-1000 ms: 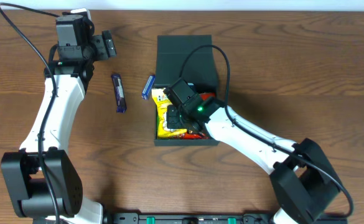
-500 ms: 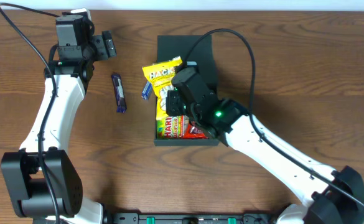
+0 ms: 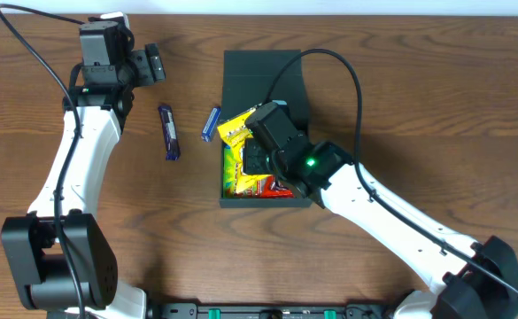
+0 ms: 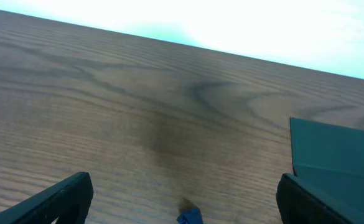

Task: Pack container
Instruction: 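Lower the yellow Hacks bag into the box beside the red bag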

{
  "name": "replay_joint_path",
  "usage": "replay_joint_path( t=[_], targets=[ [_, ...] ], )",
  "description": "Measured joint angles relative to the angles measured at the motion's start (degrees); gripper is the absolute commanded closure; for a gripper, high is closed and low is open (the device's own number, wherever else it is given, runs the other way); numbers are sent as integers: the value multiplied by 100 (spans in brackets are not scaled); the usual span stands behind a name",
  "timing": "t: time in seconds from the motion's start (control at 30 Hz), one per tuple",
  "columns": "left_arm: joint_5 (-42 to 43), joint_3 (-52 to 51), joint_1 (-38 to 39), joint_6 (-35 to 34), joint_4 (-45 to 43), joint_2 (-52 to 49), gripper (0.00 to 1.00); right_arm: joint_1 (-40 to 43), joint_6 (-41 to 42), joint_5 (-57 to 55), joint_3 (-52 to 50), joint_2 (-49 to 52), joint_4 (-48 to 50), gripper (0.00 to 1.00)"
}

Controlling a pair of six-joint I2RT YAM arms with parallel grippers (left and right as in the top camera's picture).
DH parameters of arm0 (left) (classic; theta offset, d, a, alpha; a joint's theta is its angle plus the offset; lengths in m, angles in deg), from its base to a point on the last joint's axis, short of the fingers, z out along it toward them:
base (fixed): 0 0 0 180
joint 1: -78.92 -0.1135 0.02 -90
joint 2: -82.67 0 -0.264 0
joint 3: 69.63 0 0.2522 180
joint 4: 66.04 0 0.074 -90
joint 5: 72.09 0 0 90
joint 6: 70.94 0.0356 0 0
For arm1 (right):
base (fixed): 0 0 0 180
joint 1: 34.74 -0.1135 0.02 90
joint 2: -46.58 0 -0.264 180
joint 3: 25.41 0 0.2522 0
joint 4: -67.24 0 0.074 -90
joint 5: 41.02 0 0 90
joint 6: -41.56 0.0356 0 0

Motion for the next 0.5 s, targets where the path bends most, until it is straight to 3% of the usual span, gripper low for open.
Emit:
replay_joint_path(
  t=[0.5],
  targets=[
    [2, 0, 0, 0, 0, 0, 5, 0, 1047, 269, 0, 520, 205, 98]
  ],
)
